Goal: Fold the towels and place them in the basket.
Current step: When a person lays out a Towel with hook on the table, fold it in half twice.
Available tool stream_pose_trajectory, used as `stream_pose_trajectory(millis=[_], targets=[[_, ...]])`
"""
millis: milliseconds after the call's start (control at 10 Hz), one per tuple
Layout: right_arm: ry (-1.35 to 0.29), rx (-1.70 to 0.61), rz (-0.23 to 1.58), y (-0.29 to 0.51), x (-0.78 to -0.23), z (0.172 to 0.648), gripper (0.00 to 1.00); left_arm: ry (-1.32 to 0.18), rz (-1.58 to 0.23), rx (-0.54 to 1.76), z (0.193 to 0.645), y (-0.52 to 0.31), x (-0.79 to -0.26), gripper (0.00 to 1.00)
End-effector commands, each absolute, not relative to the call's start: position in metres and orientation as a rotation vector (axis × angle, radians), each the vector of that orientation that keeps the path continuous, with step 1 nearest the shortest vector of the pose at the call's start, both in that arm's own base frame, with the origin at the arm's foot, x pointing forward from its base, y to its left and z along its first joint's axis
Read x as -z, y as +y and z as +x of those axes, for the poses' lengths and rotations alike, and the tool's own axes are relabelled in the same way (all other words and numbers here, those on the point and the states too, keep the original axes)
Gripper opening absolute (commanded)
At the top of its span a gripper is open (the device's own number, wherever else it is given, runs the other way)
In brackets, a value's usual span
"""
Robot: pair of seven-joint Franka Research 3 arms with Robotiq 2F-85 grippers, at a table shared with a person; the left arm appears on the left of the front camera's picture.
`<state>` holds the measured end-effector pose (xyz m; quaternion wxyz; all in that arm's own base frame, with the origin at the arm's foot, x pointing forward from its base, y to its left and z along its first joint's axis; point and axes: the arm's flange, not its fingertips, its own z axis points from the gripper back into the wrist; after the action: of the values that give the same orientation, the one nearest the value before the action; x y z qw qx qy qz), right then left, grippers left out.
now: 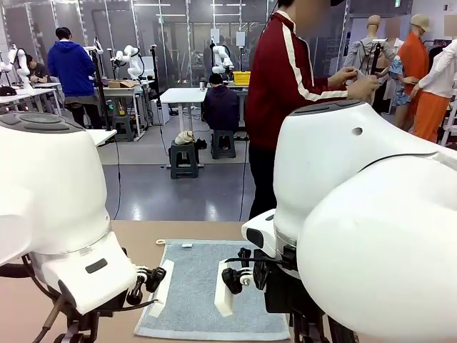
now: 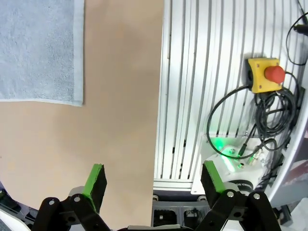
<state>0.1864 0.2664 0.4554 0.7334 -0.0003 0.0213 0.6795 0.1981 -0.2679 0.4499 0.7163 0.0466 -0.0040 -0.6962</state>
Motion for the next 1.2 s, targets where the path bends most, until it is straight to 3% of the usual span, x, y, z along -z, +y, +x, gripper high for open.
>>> stream_pose_trajectory(millis=[0, 700, 1100], targets=[[0.021, -1.464, 0.020, 0.270, -0.437, 0.201, 1.00, -0.048, 0.050, 1.539, 0.212, -0.268, -0.426, 1.00], [0.044, -1.423, 0.024, 0.264, -0.365, 0.240, 1.00, -0.046, 0.025, 1.552, 0.245, -0.268, -0.354, 1.00], [0.027, -1.480, 0.010, 0.254, -0.345, 0.253, 1.00, -0.120, -0.017, 1.625, 0.264, -0.255, -0.327, 1.00]])
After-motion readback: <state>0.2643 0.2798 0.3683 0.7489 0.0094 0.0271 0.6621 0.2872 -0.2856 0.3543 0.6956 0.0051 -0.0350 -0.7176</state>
